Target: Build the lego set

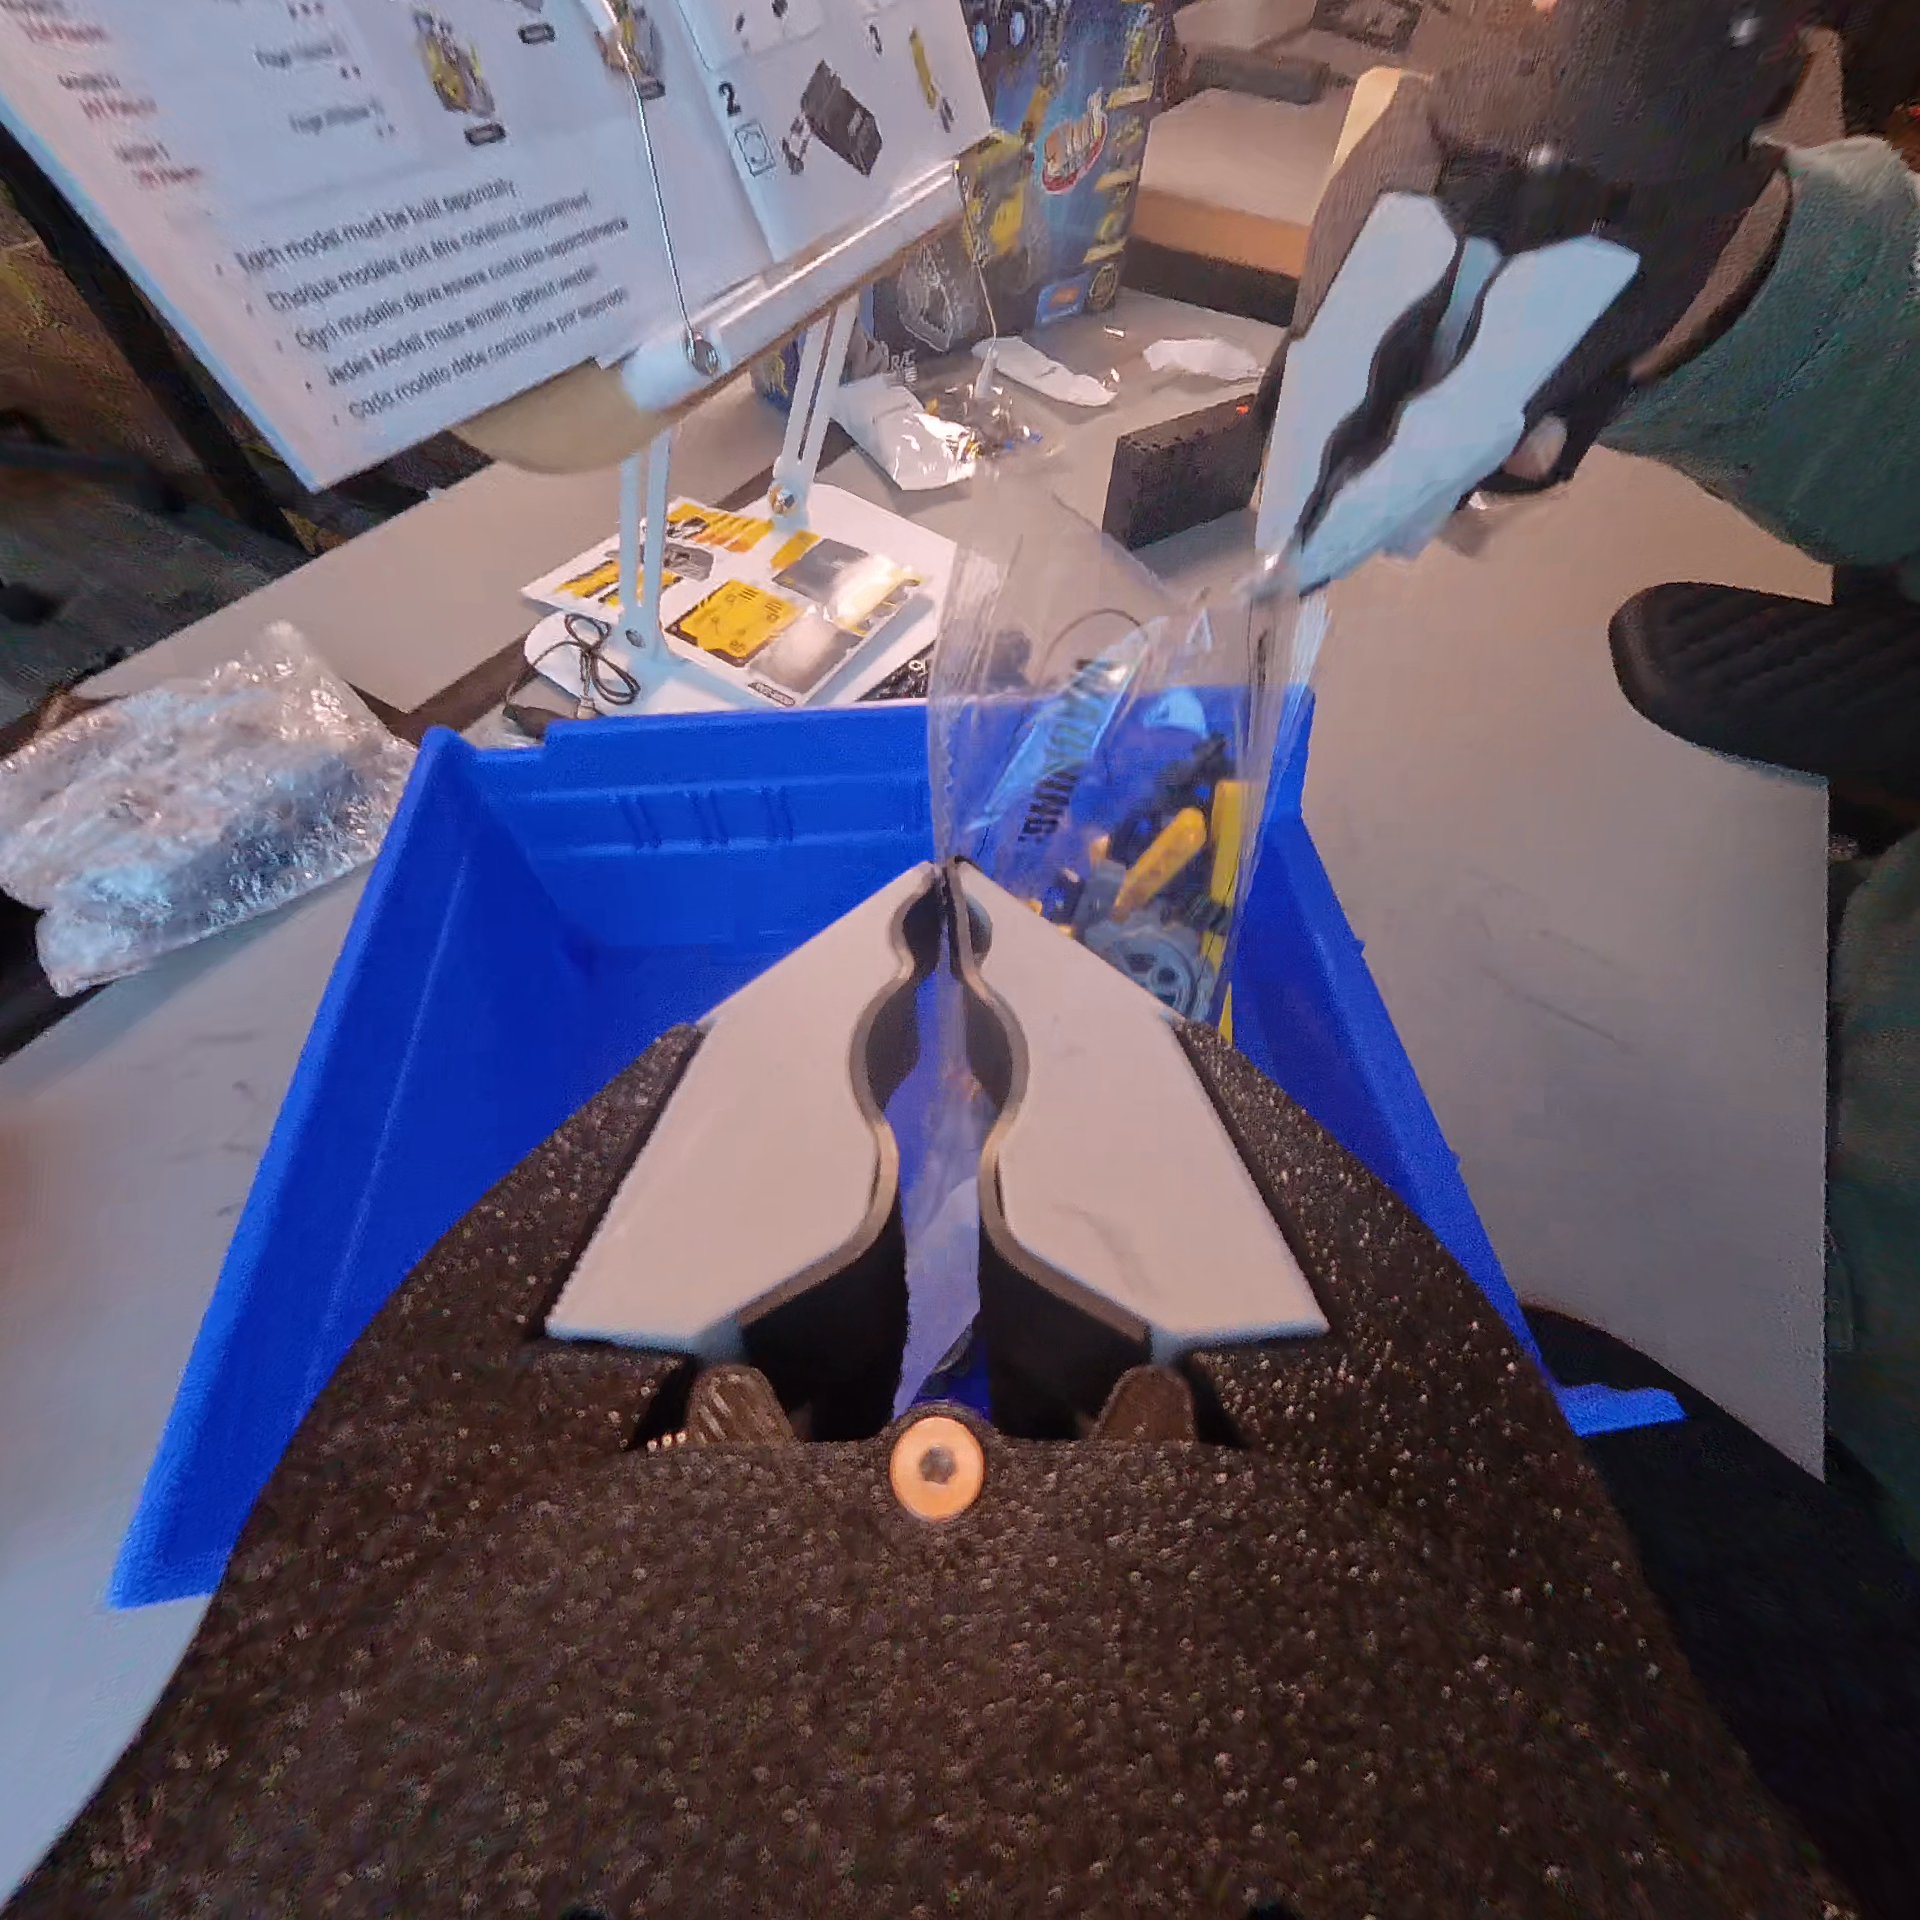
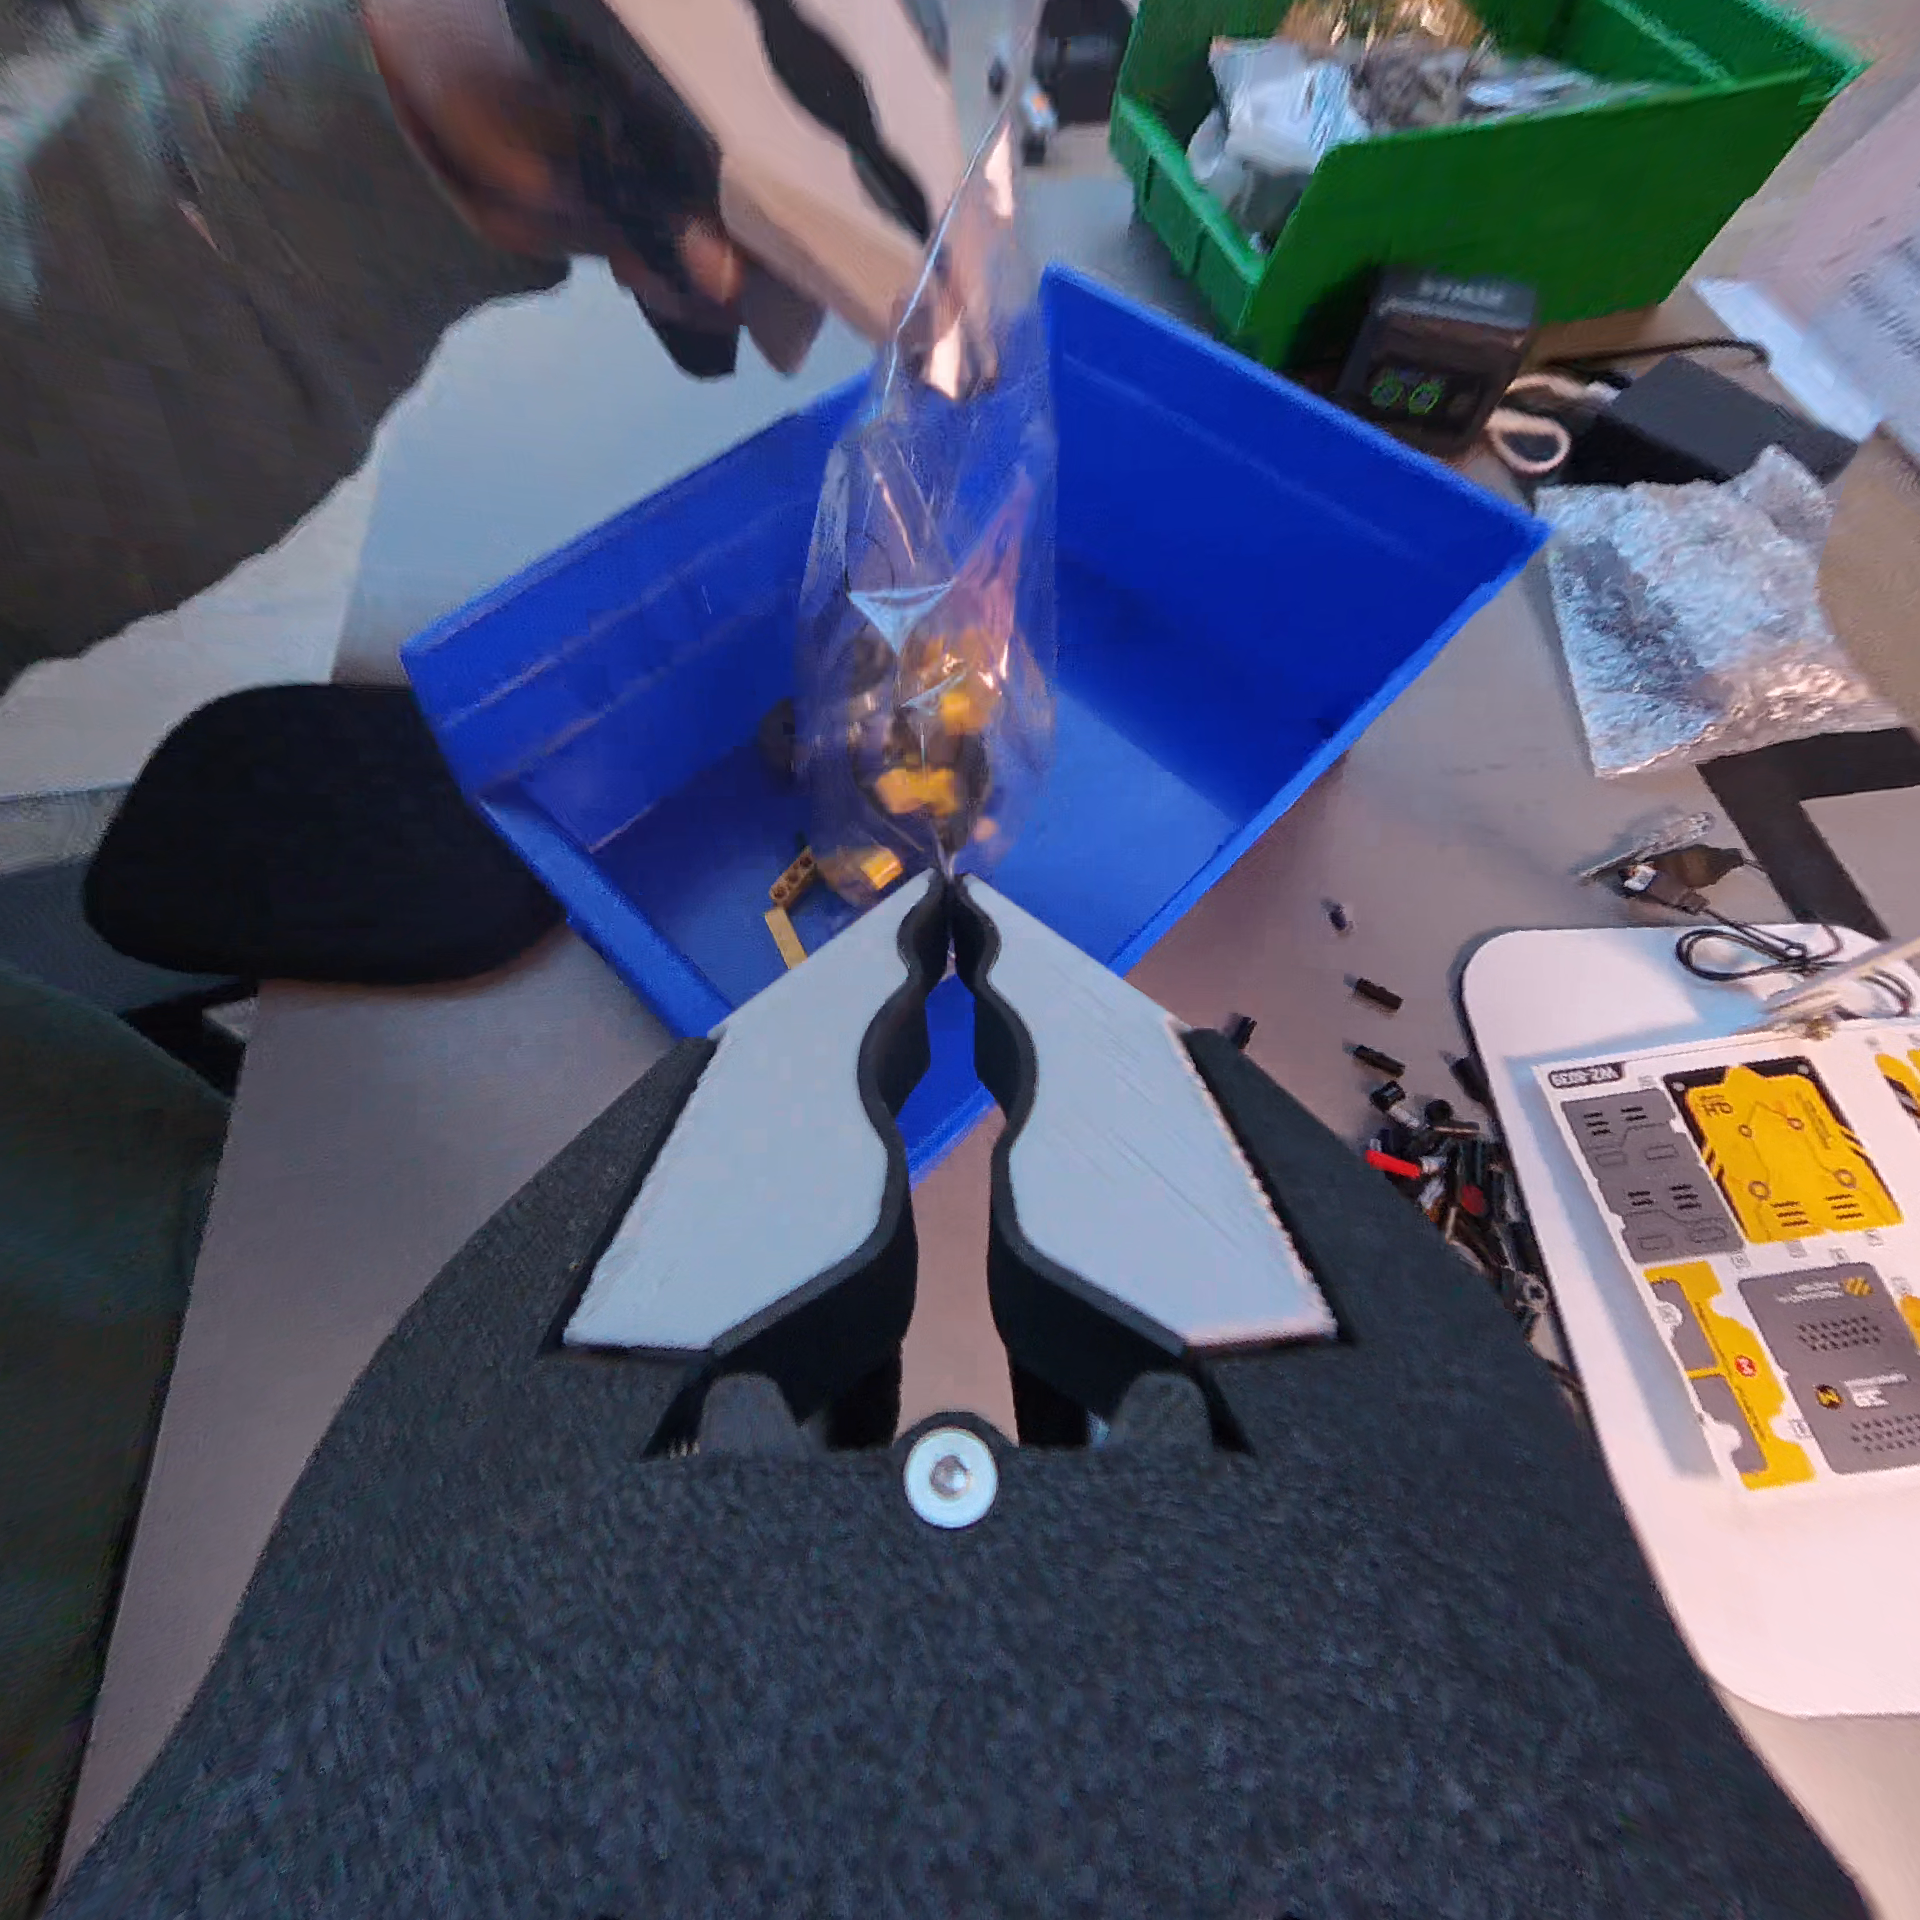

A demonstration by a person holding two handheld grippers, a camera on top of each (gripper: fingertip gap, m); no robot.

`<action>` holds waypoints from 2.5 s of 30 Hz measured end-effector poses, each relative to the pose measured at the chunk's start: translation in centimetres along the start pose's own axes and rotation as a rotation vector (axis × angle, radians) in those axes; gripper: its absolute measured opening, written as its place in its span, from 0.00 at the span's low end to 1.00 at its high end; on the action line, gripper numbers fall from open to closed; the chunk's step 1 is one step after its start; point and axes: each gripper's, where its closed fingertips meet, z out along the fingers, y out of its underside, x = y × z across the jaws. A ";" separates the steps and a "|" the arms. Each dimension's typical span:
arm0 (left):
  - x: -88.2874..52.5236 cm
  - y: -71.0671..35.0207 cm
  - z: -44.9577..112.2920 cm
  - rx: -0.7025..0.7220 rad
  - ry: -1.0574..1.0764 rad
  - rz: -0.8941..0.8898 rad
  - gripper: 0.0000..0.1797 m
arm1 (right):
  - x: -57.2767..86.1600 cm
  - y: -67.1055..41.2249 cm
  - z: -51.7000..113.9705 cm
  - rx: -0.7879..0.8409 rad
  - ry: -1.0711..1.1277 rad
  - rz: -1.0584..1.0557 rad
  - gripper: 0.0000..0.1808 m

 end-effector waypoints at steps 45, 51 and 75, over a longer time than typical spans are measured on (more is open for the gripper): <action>2.0 -0.7 0.0 -0.041 0.275 -0.428 0.00 | 9.8 1.8 -3.6 0.153 0.421 0.133 0.13; 0.5 -1.4 -1.8 0.074 0.178 -0.554 0.00 | 4.6 -1.5 -4.2 0.193 0.481 -0.120 0.20; 2.5 -1.4 -1.8 0.321 0.168 -0.710 0.00 | -2.3 -2.9 11.7 0.046 0.288 -0.181 0.27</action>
